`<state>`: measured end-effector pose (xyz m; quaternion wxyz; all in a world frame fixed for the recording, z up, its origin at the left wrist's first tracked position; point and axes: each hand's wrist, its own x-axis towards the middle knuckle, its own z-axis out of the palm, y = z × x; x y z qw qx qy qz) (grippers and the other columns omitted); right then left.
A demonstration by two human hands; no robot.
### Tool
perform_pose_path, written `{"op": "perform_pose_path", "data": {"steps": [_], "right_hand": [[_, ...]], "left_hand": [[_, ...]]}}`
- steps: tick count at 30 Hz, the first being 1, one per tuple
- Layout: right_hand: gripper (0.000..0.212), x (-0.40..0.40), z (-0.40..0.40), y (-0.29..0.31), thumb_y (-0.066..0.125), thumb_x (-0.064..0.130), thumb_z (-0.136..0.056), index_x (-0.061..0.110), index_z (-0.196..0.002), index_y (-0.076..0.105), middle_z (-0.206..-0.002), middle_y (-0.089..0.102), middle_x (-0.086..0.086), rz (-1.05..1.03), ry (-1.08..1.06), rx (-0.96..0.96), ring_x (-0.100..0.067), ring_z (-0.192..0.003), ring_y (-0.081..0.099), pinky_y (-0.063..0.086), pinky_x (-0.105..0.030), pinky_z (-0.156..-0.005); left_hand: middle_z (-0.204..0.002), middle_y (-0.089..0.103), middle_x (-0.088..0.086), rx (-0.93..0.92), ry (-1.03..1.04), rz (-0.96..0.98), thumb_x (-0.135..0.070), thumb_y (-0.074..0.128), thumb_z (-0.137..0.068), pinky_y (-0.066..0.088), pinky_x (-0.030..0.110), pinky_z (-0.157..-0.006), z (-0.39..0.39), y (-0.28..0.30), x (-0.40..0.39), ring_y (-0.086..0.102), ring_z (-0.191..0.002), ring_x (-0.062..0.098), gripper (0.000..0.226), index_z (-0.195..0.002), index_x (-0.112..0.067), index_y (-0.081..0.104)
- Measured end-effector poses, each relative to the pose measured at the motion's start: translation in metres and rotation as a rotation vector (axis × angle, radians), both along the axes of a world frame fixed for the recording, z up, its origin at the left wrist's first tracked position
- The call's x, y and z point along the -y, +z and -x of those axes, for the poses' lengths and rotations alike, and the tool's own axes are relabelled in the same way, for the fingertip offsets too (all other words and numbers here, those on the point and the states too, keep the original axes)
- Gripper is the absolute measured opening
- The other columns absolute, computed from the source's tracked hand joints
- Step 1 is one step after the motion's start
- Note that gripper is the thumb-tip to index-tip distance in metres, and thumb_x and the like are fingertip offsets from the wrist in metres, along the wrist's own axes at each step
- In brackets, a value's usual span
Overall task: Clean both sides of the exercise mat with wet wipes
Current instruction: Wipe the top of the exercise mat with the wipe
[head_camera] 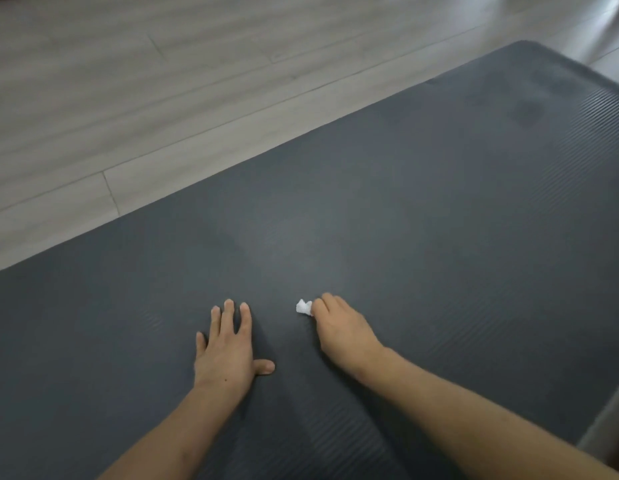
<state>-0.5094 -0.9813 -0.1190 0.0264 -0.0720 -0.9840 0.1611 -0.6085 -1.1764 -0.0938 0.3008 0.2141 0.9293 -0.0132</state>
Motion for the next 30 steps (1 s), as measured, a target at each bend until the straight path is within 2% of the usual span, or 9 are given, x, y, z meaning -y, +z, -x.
{"op": "perform_pose_path", "data": {"steps": [2, 5, 8, 11, 14, 16, 21, 24, 30], "right_hand": [[0.017, -0.061, 0.009, 0.004, 0.037, 0.016, -0.086, 0.012, -0.086, 0.054, -0.087, 0.057, -0.012, -0.072, -0.048, -0.042, -0.034, -0.077, 0.058, 0.05, -0.04, -0.065], [0.012, -0.175, 0.014, 0.016, 0.043, 0.006, -0.093, 0.004, -0.097, 0.054, -0.104, 0.057, -0.022, -0.16, -0.484, 0.07, -0.041, -0.094, 0.057, 0.047, -0.047, -0.08], [0.015, -0.183, 0.012, 0.02, 0.047, 0.002, -0.091, 0.002, -0.105, 0.052, -0.11, 0.056, -0.023, -0.075, -0.707, 0.077, -0.042, -0.099, 0.057, 0.046, -0.046, -0.083], [0.013, -0.081, 0.007, 0.016, 0.052, 0.007, -0.093, 0.004, -0.104, 0.059, -0.104, 0.062, -0.019, 0.034, -0.581, -0.009, -0.039, -0.097, 0.06, 0.047, -0.043, -0.086], [0.014, 0.036, -0.029, 0.012, 0.048, 0.005, -0.085, 0.009, -0.093, 0.058, -0.089, 0.058, -0.01, 0.06, -0.128, 0.052, -0.032, -0.08, 0.06, 0.051, -0.039, -0.065], [0.011, 0.024, -0.036, 0.01, 0.041, 0.013, -0.083, 0.017, -0.087, 0.051, -0.084, 0.055, -0.005, -0.002, 0.053, -0.012, -0.026, -0.073, 0.057, 0.05, -0.035, -0.056], [0.008, -0.151, -0.02, 0.015, 0.04, 0.011, -0.09, 0.016, -0.09, 0.047, -0.095, 0.056, -0.019, -0.156, -0.458, 0.017, -0.039, -0.087, 0.056, 0.046, -0.047, -0.075], [0.011, -0.127, -0.016, 0.02, 0.048, 0.0, -0.09, 0.004, -0.098, 0.055, -0.098, 0.057, -0.022, -0.077, -0.625, -0.021, -0.042, -0.09, 0.058, 0.047, -0.047, -0.077], [0.023, 0.034, -0.065, 0.008, 0.066, 0.005, -0.072, 0.015, -0.088, 0.052, -0.085, 0.055, -0.005, 0.016, 0.01, 0.009, -0.025, -0.073, 0.055, 0.048, -0.034, -0.06]], "left_hand": [[-0.168, -0.029, 0.006, 0.0, -0.002, -0.009, -0.058, 0.069, -0.09, 0.004, 0.056, -0.128, -0.001, -0.001, -0.001, -0.026, -0.156, 0.028, 0.119, -0.163, -0.02, -0.016], [-0.168, -0.03, 0.003, -0.011, -0.005, -0.03, -0.059, 0.067, -0.091, 0.001, 0.054, -0.129, -0.003, -0.005, 0.003, -0.027, -0.155, 0.025, 0.117, -0.163, -0.022, -0.017], [-0.168, -0.03, 0.003, -0.021, -0.014, -0.037, -0.061, 0.065, -0.092, 0.001, 0.054, -0.129, -0.003, -0.005, 0.007, -0.028, -0.155, 0.025, 0.116, -0.163, -0.022, -0.017], [-0.169, -0.028, 0.005, -0.014, -0.009, -0.04, -0.06, 0.067, -0.091, 0.002, 0.056, -0.128, -0.003, -0.004, 0.004, -0.026, -0.156, 0.027, 0.116, -0.163, -0.021, -0.015], [-0.169, -0.027, 0.005, -0.018, -0.01, -0.038, -0.06, 0.068, -0.09, 0.003, 0.057, -0.128, -0.003, -0.002, 0.003, -0.025, -0.156, 0.027, 0.117, -0.164, -0.02, -0.014], [-0.169, -0.027, 0.005, -0.021, -0.007, -0.046, -0.059, 0.067, -0.092, 0.004, 0.056, -0.128, -0.005, -0.002, 0.005, -0.025, -0.156, 0.027, 0.114, -0.164, -0.02, -0.013], [-0.173, -0.013, 0.006, -0.141, -0.081, -0.077, -0.055, 0.053, -0.101, 0.009, 0.047, -0.129, -0.027, 0.003, 0.01, -0.011, -0.16, 0.026, 0.086, -0.166, -0.026, 0.003], [-0.173, 0.004, -0.001, -0.143, -0.106, -0.192, -0.053, 0.048, -0.104, 0.02, 0.043, -0.126, -0.04, 0.01, 0.008, 0.006, -0.159, 0.022, 0.069, -0.164, -0.033, 0.019], [-0.174, -0.009, -0.003, -0.021, -0.104, -0.151, -0.073, 0.058, -0.089, 0.017, 0.048, -0.128, -0.031, 0.01, -0.014, -0.005, -0.16, 0.02, 0.103, -0.166, -0.031, 0.003]]}}
